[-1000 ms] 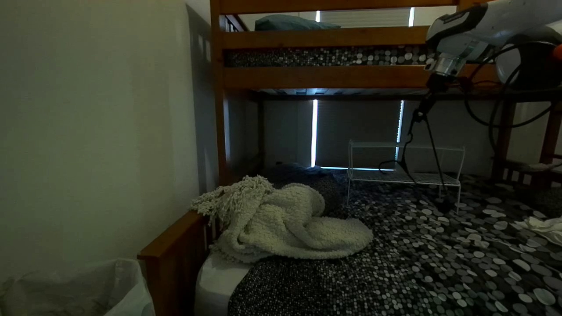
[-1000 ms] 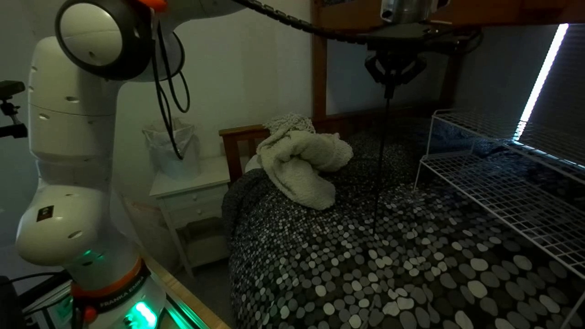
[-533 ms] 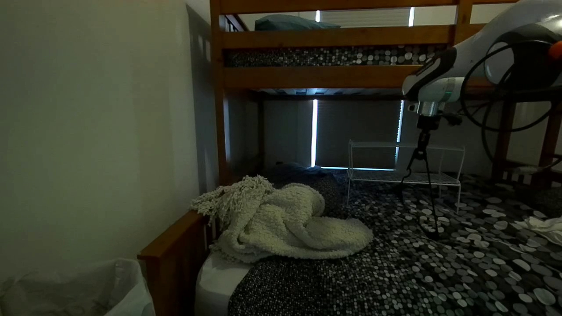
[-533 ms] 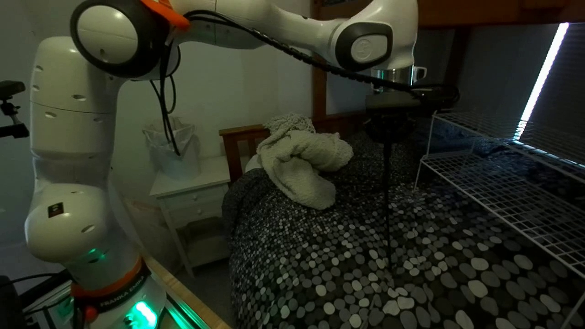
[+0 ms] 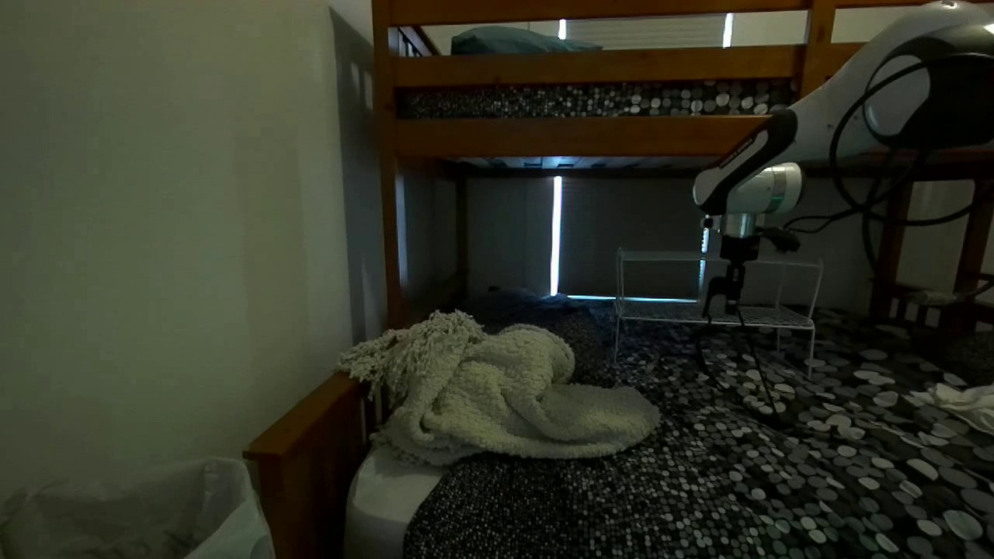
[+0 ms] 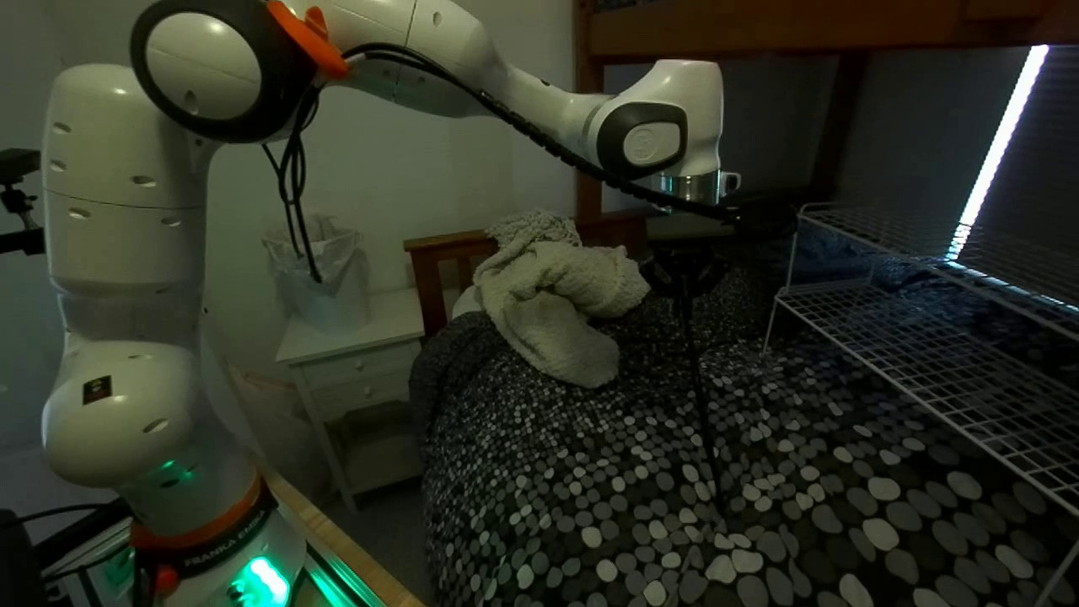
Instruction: Put the coat hanger on the bed
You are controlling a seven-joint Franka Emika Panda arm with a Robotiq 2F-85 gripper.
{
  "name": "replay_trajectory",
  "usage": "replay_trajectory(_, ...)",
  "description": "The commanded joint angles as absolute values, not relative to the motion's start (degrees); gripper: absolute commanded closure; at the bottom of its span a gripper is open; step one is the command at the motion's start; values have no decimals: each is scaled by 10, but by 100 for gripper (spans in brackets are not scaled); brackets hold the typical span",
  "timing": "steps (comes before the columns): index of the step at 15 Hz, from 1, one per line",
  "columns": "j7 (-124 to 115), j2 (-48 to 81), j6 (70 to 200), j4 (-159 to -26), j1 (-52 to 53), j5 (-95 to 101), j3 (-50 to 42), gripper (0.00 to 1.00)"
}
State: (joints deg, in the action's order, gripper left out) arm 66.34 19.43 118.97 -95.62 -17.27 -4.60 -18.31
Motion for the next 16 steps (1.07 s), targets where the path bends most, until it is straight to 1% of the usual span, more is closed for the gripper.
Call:
replay_trajectory(1,666,172,1201,-1004,-194,-35,-151,53)
replay_trajectory(2,670,171,1200,-1008,-197,-39,-146,44)
replay_trajectory(4,679,168,1195,-1015,-204,-56,-135,30)
replay_trajectory(7,678,165,1190,-1018,-209,-69,-124,6)
replay_trajectory(8,671,164,1179,-1014,-210,-73,-123,1)
replay_trajectory(11,648,134,1125,-1013,-211,-108,-118,0)
replay_trajectory(14,567,55,1091,-1039,-198,-157,-120,0)
replay_trajectory(16,520,-5,1096,-1062,-192,-167,-130,0)
